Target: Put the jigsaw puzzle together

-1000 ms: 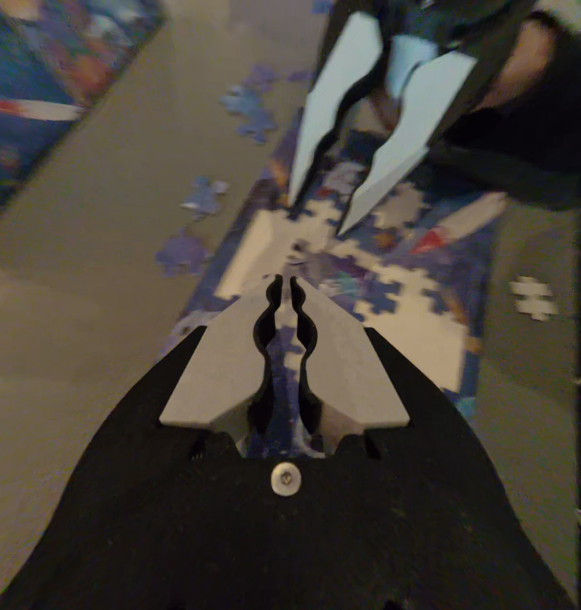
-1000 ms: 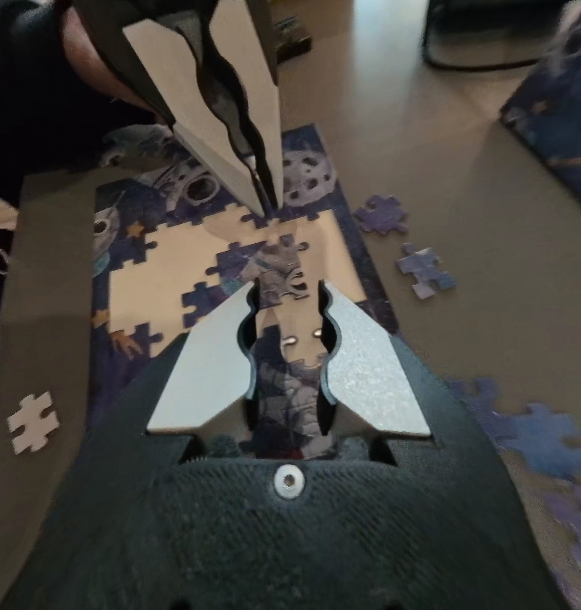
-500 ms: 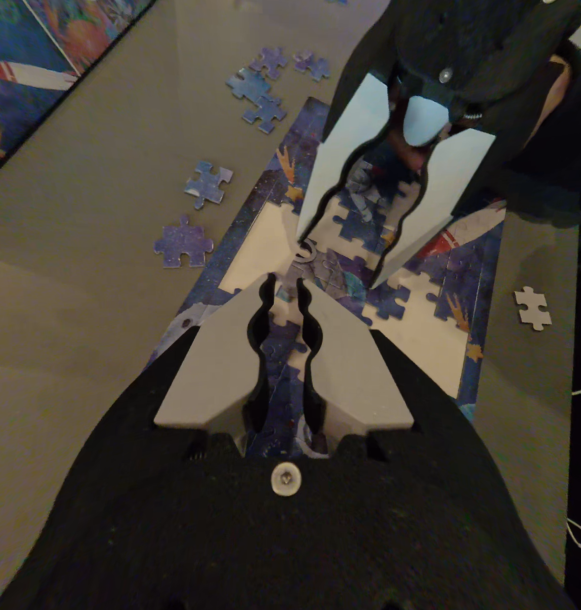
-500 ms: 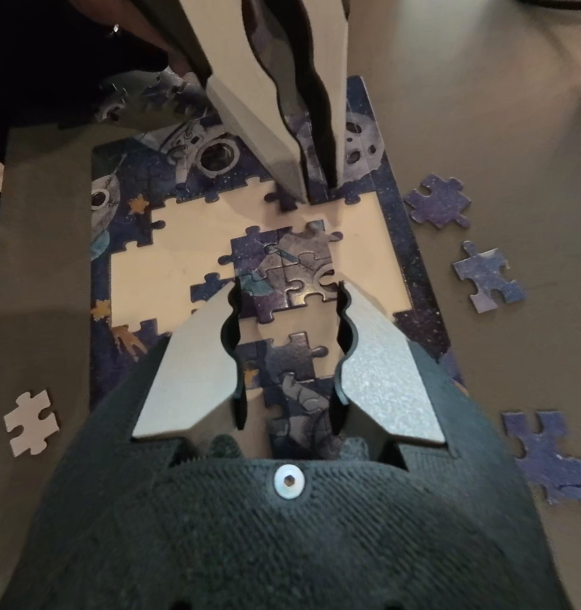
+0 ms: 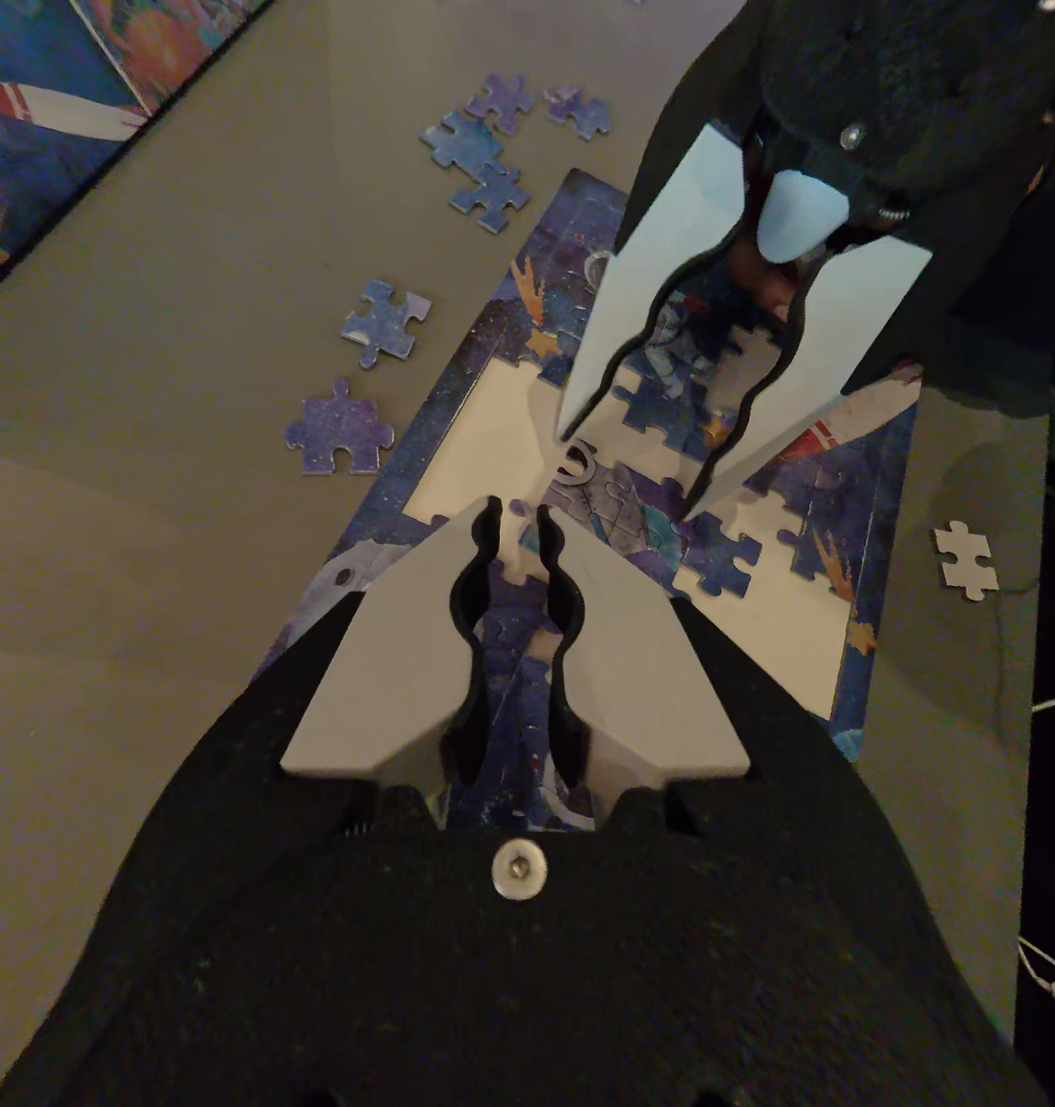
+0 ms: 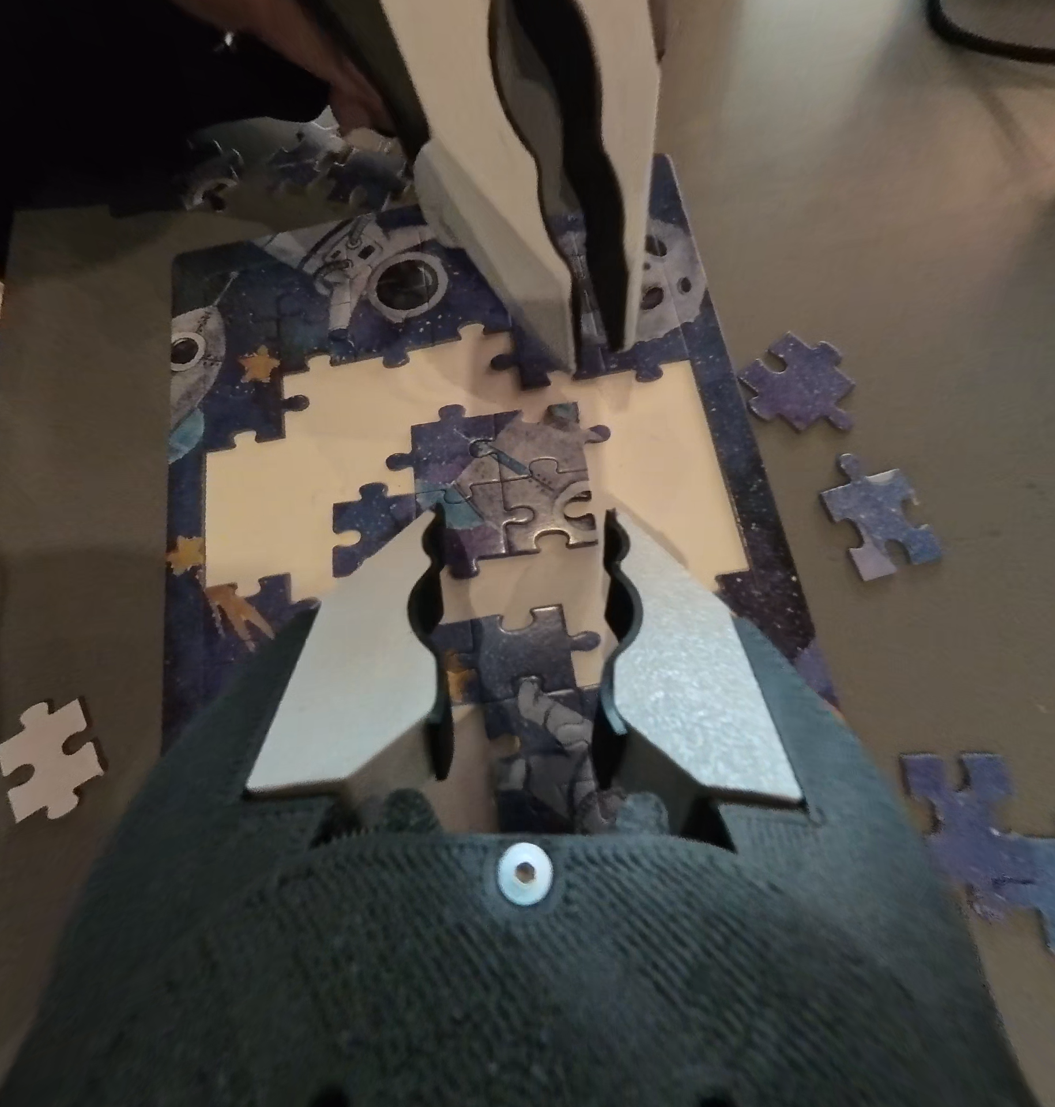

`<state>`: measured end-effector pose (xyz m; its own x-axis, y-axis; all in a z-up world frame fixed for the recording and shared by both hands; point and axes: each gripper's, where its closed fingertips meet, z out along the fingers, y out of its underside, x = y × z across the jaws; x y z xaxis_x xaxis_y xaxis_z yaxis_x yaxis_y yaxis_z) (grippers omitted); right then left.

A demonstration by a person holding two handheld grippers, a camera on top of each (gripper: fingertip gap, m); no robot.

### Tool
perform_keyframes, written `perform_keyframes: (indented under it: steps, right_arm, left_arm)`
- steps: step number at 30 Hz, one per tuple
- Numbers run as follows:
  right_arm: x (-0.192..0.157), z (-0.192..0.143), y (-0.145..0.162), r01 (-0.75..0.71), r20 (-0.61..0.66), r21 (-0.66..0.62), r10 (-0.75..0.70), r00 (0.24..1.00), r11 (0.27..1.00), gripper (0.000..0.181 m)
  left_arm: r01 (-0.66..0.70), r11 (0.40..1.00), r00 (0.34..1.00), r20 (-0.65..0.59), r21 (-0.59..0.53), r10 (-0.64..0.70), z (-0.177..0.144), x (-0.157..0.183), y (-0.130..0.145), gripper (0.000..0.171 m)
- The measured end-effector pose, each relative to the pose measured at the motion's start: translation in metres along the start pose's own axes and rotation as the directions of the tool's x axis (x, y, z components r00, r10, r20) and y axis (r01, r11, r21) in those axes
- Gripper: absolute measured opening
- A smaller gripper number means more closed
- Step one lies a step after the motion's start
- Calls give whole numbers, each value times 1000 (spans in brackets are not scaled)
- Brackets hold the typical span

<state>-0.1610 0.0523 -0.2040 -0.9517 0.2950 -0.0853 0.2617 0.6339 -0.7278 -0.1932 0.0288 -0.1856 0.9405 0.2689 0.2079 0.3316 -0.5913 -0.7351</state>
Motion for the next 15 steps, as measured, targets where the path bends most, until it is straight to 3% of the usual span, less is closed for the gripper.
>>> perform_keyframes:
  steps: [10,15]
  right_arm:
    - [35,-31,-16,-16,-171,128,38,985,992,46]
    - [44,-50,-31,-5,-227,232,59,972,973,42]
  left_arm:
    - [-14,1000,1000,-10,25,14,-5,5,-5,6]
    - [35,994,995,86,105,-44,-46,4,-20,11]
